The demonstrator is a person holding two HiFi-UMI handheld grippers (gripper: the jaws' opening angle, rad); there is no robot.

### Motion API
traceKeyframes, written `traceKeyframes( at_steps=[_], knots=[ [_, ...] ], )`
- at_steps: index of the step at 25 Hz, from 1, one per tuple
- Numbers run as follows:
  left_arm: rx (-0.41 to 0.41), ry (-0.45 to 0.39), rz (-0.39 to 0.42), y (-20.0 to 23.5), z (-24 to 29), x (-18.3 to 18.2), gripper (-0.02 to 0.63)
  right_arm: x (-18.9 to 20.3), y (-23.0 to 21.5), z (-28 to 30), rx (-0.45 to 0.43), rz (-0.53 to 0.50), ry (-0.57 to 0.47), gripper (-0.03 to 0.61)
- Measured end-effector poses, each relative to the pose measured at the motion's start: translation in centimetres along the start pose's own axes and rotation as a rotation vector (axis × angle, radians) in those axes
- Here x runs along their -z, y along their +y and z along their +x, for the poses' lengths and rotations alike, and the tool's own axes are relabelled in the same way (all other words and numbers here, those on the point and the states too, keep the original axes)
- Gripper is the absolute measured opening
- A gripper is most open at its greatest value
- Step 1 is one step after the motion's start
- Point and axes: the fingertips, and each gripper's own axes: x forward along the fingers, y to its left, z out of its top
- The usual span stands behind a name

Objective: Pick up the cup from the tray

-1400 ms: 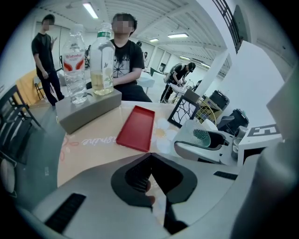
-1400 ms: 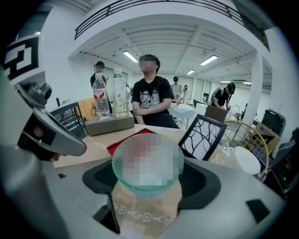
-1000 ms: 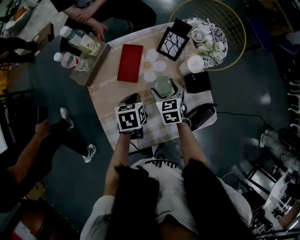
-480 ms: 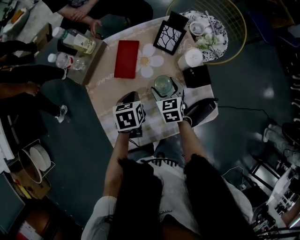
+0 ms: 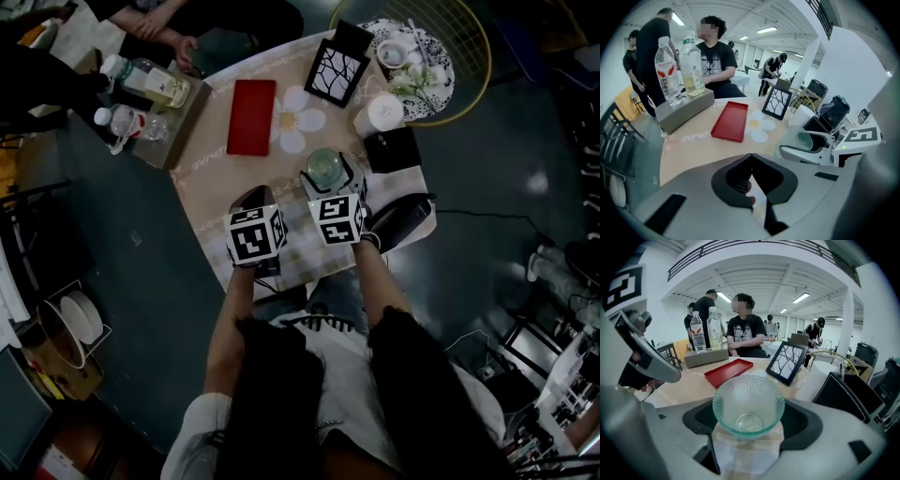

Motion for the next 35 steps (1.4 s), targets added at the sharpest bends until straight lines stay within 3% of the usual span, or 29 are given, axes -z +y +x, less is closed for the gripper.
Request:
traceKeyframes(
  at_steps=[7, 16, 27, 35],
  knots=[
    [0.017, -0.011, 0.013, -0.5, -0.5, 0.2, 0.006, -0.4, 0.1, -1.0, 0.0, -0.009, -0.019, 0.391],
    [0.024, -0.026, 0.02, -1.5, -1.8, 0.7, 0.006, -4.0, 0.4, -5.2, 0.0, 0.034, -0.143, 0.391],
    [0.013, -0.112, -0.017, -2.8, -4.9, -0.3, 0.006, -6.1, 0.4, -8.9, -0.039, 0.051, -0.166, 0.385],
    [0.01, -0.149, -0.047, -4.5, -6.3, 0.4, 0.006, -6.6, 0.7, -11.6, -0.054, 0.025, -0.187, 0.176]
  ],
)
